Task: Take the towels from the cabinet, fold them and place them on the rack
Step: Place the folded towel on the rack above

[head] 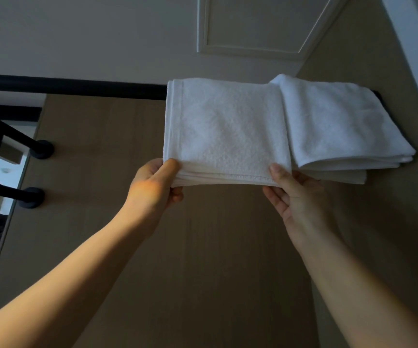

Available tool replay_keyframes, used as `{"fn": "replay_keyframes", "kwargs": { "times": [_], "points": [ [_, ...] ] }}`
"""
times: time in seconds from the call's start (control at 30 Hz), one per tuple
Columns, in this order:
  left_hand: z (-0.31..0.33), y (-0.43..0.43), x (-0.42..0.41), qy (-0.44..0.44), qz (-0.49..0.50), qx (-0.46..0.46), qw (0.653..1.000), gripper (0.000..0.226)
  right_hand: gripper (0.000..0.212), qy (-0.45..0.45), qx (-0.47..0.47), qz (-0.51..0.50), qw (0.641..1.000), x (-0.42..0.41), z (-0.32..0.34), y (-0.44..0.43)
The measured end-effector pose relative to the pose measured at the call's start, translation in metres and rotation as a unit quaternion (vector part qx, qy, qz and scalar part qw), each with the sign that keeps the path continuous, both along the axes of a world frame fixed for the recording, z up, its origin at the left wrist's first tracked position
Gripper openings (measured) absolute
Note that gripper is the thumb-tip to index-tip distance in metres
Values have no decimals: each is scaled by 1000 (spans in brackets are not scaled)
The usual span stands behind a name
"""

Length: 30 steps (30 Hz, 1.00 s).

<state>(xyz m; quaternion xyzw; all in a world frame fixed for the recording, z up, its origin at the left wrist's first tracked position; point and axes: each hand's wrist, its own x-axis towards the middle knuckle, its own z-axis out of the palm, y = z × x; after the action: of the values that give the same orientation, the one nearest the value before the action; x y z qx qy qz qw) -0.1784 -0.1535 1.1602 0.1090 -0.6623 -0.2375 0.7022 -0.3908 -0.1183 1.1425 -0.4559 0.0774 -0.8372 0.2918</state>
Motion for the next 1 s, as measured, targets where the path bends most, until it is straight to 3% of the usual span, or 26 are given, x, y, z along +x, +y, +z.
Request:
{"fn": "replay_keyframes", "kwargs": {
  "times": [0.13,0.23,0.4,0.53,0.6,0.7,0.8,0.87,1.0],
  "points": [
    [3,2,-1,-4,3,32,999,20,20,1,1,6,1000,5,-3,0],
    [1,3,-1,-3,-48,52,997,19,12,9,9,20,1000,5,-7,0],
    [-1,10,4,26,-92,86,992,16,21,48,28,10,998,3,-16,5],
    [-15,16,18,-7,-66,99,993,44,36,173,84,-67,979,1,-42,9],
    [-29,17,27,-54,-16,119,991,58,29,291,125,-154,936,1,-59,9],
    [-58,15,47,-163,126,104,973,43,14,477,151,-321,804,4,-82,8],
    [-92,11,72,-341,309,17,888,29,15,576,168,-393,697,18,-104,11],
    [-115,11,83,-420,333,12,844,27,15,627,171,-397,648,28,-121,13],
    [-167,10,98,-503,341,24,794,26,17,689,199,-380,584,48,-162,13]
  ]
}}
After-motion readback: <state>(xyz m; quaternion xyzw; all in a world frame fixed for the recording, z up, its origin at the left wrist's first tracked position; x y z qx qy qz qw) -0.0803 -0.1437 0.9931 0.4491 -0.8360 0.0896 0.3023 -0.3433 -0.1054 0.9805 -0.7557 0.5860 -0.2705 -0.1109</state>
